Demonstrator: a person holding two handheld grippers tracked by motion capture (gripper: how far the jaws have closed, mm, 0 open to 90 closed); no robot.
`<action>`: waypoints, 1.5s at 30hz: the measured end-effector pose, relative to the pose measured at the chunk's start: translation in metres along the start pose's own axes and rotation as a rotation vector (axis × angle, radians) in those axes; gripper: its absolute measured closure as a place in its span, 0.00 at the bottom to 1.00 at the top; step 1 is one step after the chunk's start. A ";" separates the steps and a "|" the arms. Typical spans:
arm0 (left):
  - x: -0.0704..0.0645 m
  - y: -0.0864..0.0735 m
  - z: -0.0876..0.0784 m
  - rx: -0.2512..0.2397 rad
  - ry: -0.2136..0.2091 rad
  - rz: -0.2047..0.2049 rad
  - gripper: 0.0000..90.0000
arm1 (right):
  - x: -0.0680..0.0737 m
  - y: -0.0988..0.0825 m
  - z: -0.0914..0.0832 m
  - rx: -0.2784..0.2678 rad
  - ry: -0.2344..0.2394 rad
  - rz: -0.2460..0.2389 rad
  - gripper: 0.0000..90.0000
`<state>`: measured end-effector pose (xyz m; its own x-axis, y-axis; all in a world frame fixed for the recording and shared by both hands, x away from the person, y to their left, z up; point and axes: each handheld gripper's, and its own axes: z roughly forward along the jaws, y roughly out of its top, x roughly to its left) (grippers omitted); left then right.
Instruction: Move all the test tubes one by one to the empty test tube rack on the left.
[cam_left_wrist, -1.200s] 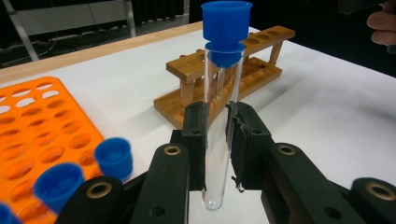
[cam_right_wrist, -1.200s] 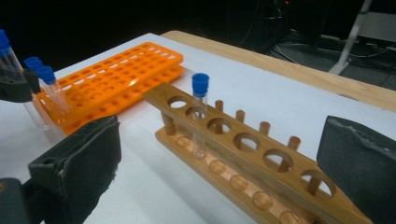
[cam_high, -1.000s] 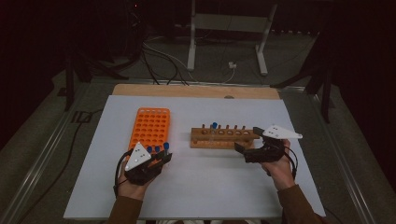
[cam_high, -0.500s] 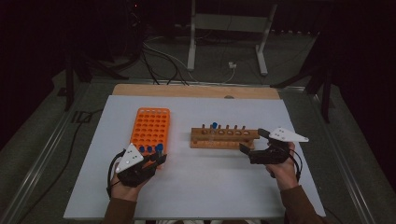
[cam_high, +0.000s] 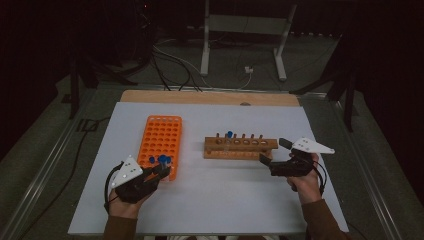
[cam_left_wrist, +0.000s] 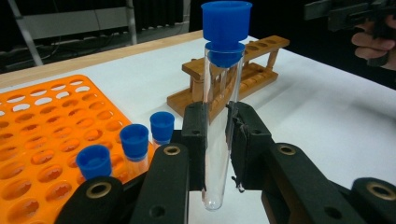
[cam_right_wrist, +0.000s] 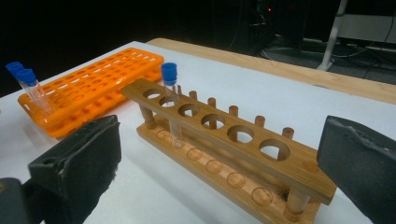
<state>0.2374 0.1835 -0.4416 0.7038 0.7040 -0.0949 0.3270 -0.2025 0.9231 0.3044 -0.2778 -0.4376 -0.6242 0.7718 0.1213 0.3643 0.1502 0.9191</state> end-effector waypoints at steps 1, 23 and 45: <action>0.001 0.000 -0.001 0.001 0.003 0.004 0.87 | 0.000 0.000 0.000 0.000 0.001 0.001 0.00; 0.025 -0.006 -0.030 -0.059 0.145 -0.052 0.87 | -0.002 -0.001 -0.001 -0.012 0.004 0.014 0.00; 0.049 -0.029 -0.003 -0.009 0.274 -0.102 0.87 | 0.000 -0.002 0.002 -0.006 0.016 0.023 0.00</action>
<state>0.2606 0.2255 -0.4717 0.4709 0.8782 -0.0843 0.3811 -0.1163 0.9172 0.3048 -0.2767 -0.4403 -0.6265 0.7652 0.1483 0.3744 0.1285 0.9183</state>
